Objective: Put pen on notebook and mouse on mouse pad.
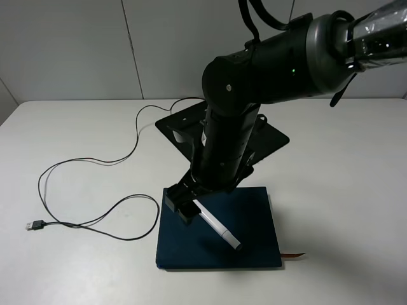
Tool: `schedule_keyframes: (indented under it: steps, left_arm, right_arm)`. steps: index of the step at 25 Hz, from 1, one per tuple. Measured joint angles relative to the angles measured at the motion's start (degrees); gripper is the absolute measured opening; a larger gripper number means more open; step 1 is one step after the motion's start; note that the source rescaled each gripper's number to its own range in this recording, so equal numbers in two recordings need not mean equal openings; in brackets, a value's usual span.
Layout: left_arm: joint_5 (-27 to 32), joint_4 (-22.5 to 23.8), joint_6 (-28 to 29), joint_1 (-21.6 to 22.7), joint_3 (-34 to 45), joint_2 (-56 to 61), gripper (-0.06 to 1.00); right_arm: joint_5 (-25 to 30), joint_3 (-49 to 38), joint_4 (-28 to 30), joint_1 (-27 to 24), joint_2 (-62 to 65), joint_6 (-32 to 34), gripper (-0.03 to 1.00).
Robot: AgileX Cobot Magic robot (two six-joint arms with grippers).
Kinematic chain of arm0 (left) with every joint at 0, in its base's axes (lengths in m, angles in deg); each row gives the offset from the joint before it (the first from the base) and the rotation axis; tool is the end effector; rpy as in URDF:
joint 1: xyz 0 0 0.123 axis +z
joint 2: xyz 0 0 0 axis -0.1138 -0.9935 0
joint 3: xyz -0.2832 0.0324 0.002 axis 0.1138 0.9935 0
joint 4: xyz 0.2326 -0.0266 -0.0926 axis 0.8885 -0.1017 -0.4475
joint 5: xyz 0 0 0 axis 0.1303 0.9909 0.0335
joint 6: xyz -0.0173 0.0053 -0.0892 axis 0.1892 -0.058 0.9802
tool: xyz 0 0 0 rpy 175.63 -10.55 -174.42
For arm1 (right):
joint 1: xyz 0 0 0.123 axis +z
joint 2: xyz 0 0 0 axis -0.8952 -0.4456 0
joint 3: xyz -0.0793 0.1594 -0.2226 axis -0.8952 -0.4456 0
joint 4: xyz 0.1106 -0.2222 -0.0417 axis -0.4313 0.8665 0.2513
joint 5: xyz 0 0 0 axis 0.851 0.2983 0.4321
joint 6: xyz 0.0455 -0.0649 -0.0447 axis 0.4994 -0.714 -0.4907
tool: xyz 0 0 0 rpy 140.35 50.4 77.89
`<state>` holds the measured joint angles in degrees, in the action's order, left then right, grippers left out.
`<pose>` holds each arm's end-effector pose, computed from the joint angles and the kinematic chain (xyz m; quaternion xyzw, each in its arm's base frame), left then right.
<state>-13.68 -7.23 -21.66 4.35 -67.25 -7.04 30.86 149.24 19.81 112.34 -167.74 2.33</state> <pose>-0.0056 -0.0068 0.2755 0.0862 0.8490 -0.0125 0.5212 0.2336 0.2789 0.1706 -0.3751 0.9223 0.0758 0.0543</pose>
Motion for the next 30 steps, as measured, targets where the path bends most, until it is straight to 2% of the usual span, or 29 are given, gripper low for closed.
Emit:
schedule_keyframes:
  steps: [10, 20, 30]
  left_arm:
    - [0.0, 0.0, 0.0, 0.0, 0.0, 0.0, 1.0]
    - [0.0, 0.0, 0.0, 0.0, 0.0, 0.0, 1.0]
    - [0.0, 0.0, 0.0, 0.0, 0.0, 0.0, 1.0]
  right_arm:
    - [8.95, 3.04, 1.12, 0.0, 2.97, -0.77, 1.0]
    - [16.16, 3.21, 10.77, 0.0, 12.88, -0.43, 1.0]
    - [20.33, 3.21, 15.82, -0.84, 24.6, -1.27, 1.0]
